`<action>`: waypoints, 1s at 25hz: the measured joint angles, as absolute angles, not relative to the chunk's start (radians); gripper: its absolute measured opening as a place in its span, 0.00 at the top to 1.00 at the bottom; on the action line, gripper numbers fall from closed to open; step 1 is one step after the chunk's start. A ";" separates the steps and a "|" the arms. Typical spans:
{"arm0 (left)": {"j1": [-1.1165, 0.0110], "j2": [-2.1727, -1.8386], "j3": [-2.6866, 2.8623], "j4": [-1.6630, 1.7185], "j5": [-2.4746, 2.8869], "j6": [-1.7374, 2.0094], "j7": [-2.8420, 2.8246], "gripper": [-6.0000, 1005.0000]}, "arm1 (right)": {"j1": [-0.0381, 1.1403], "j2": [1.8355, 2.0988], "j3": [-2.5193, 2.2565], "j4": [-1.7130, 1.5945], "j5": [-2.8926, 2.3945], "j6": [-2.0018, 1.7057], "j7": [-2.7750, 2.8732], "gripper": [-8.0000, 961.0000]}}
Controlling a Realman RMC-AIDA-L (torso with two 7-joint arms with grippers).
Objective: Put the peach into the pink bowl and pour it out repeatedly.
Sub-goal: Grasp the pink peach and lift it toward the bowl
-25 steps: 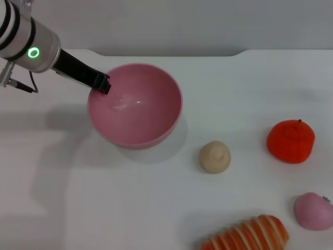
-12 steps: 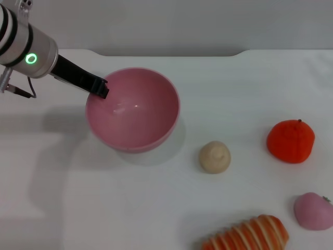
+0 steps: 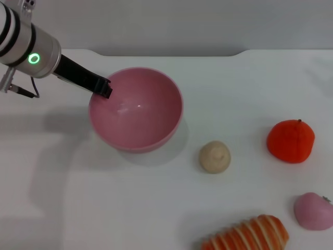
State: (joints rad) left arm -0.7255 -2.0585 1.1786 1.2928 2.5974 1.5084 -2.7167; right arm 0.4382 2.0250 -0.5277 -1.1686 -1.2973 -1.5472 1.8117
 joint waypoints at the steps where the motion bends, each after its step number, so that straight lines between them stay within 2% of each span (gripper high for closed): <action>1: -0.725 -2.058 1.180 1.293 2.597 1.508 -2.717 0.95 | 0.445 2.020 -0.511 -1.222 -1.320 -1.560 1.851 0.48; 6: -0.727 -2.059 1.193 1.282 2.596 1.498 -2.719 0.95 | 0.485 2.000 -0.471 -1.301 -1.426 -1.603 1.944 0.48; 8: -0.731 -2.059 1.193 1.265 2.594 1.496 -2.717 0.95 | 0.536 1.978 -0.445 -1.334 -1.518 -1.685 2.028 0.48; 9: -0.731 -2.059 1.193 1.265 2.594 1.496 -2.717 0.95 | 0.536 1.978 -0.445 -1.334 -1.518 -1.685 2.028 0.48; 16: -0.735 -2.060 1.196 1.253 2.593 1.492 -2.715 0.95 | 0.683 1.925 -0.414 -1.426 -1.755 -1.894 2.170 0.48; 25: -0.735 -2.060 1.212 1.253 2.593 1.492 -2.715 0.95 | 0.770 1.906 -0.429 -1.440 -1.977 -1.932 2.198 0.48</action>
State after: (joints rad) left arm -0.7346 -2.0601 1.2117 1.2533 2.5934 1.4924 -2.7146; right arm 0.7701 1.9059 -0.4291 -1.4395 -1.9770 -1.9321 2.1979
